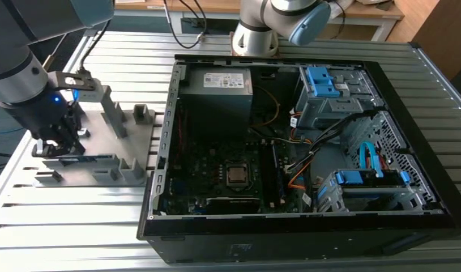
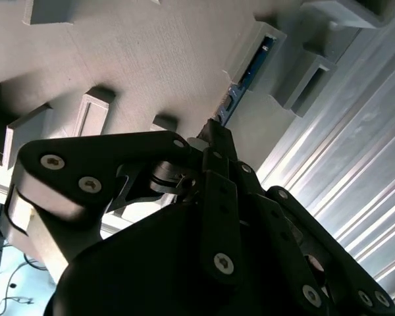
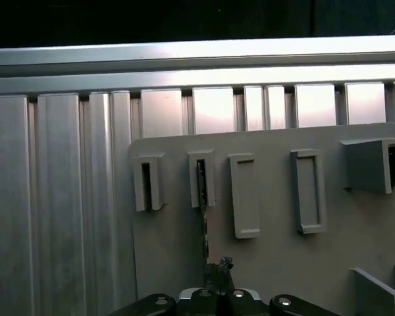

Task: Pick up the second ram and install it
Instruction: 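Pick up the second ram and move it above second insertion slot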

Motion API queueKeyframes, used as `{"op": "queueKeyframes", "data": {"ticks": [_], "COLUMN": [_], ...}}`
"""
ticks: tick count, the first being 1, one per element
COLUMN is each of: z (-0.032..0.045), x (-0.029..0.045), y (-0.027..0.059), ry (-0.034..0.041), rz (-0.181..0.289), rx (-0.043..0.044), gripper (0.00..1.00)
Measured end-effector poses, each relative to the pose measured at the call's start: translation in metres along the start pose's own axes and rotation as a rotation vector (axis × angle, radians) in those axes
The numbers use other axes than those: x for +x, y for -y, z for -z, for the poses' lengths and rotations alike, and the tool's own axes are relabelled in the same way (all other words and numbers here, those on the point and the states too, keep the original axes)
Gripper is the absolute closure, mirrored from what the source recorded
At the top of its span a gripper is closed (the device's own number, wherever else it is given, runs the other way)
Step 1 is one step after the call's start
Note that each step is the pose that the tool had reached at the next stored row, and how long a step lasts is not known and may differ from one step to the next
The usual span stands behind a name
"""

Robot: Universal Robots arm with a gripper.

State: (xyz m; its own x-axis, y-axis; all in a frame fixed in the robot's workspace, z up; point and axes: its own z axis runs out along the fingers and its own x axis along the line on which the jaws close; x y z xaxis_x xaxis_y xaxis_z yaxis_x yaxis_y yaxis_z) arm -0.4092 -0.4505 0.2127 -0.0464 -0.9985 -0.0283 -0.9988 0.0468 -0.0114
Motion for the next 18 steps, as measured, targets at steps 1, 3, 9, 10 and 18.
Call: {"op": "queueKeyframes", "data": {"ticks": [1, 3, 9, 10, 18], "z": [0.0, 0.0, 0.0, 0.0, 0.0], "x": [0.0, 0.0, 0.0, 0.0, 0.0], "y": [0.0, 0.0, 0.0, 0.0, 0.0], "ry": [0.0001, 0.0003, 0.001, 0.0011, 0.0019], "rz": [0.01, 0.03, 0.088, 0.098, 0.173], "rx": [-0.0003, -0.0008, -0.0025, -0.0028, -0.0049], "gripper": [0.9, 0.9, 0.9, 0.9, 0.9]}}
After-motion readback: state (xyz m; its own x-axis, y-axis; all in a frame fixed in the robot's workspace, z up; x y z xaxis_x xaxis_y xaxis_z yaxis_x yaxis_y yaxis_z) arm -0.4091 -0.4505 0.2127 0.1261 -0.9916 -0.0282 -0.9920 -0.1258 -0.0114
